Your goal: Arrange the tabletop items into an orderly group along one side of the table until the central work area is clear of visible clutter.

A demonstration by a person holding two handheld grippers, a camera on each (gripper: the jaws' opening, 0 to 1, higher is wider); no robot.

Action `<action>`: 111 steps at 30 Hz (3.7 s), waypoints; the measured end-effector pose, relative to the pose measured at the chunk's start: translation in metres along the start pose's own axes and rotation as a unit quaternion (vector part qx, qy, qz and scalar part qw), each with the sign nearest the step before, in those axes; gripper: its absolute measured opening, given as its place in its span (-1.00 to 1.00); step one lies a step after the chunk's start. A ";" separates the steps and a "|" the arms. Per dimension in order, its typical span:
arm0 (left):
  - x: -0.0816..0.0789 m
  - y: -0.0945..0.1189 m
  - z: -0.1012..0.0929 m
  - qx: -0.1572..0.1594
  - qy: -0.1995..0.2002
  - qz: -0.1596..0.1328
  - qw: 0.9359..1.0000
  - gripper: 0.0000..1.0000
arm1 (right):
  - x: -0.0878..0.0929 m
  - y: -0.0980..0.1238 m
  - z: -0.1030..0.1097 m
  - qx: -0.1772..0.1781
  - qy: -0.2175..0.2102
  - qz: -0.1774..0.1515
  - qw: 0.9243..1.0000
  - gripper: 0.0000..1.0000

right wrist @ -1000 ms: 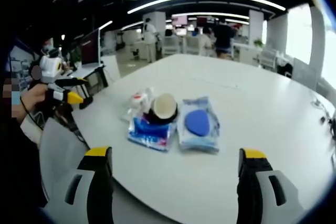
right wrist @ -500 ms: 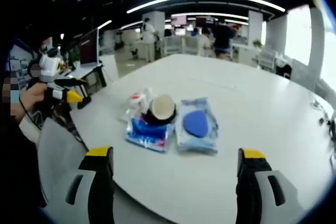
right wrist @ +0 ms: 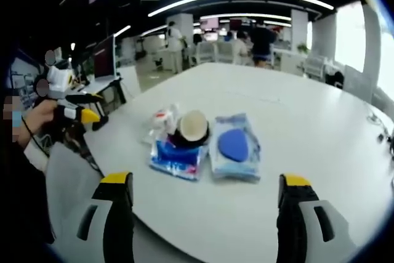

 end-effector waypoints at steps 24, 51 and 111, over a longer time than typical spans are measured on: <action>-0.003 -0.026 0.005 -0.002 0.031 0.022 0.999 0.72 | -0.002 -0.020 -0.005 -0.009 0.013 0.017 1.000 0.92; -0.023 -0.077 0.008 -0.006 0.036 0.046 0.998 0.64 | 0.002 -0.041 -0.011 -0.009 0.030 0.044 0.999 0.93; -0.032 -0.187 -0.003 -0.033 0.104 0.152 0.982 0.23 | 0.012 -0.057 -0.036 0.018 0.008 0.045 0.999 0.82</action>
Point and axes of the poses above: the point that each gripper's makers call its tool centre point, and the gripper's own axes: y roughly backward along the fingers, z roughly to its left, x roughly out of its underside, the point moved 10 cm from there along y, roughly backward along the fingers, and after that the axes turned 5 degrees about y, right-handed, at the moved point
